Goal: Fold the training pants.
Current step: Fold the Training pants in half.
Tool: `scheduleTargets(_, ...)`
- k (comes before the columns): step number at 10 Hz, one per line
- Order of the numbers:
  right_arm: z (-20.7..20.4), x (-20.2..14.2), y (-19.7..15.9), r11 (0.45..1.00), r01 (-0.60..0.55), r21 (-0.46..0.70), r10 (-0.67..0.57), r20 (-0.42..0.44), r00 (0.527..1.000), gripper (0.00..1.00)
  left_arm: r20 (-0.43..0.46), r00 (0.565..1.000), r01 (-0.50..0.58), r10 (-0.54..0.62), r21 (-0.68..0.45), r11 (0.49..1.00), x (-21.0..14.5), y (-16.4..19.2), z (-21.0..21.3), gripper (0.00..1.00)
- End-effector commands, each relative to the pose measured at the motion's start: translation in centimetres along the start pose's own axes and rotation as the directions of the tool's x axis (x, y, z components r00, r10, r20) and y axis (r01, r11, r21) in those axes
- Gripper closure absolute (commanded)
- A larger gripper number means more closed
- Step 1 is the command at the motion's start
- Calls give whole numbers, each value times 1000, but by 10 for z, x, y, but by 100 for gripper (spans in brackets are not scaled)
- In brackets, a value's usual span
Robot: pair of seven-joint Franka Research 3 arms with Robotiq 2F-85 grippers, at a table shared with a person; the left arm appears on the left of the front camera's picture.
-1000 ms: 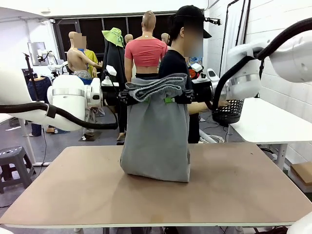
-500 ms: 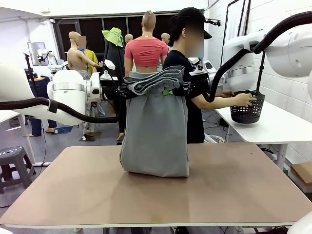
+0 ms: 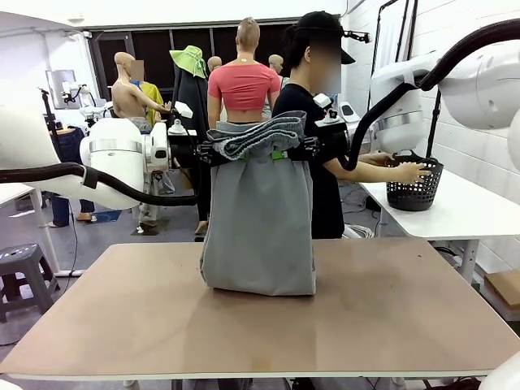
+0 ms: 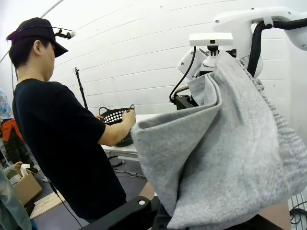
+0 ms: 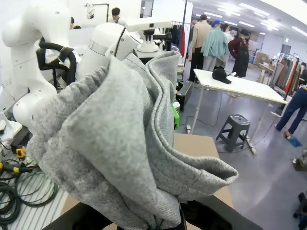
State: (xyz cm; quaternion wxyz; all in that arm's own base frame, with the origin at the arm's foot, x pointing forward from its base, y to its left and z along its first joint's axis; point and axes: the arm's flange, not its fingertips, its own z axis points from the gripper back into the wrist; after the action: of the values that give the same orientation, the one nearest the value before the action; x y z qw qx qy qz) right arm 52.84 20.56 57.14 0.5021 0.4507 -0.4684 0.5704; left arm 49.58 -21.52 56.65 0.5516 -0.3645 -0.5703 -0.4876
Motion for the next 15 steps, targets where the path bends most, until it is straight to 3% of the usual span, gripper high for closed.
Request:
scheduleTargets(1,-5,18,-45,999,-22,-26,21,-57,998,100,-14,999,-29,30,71,997,17,43,-5,100)
scheduleTargets(5,-14,47,-110,998,-55,-31,52,-79,995,100,-20,999,50,-47,189,981,47,90,-13,100)
scheduleTargets(8,-20,33,-113,999,-33,-13,31,-87,996,100,-44,998,44,-36,199,979,26,85,-13,100)
scheduleTargets(13,-21,-52,-68,990,138,12,-137,-59,989,100,26,988,-157,155,126,979,-54,57,2,100)
scheduleTargets(15,-24,-67,-41,947,319,14,-320,1,948,100,28,952,-307,306,62,950,-59,25,11,100)
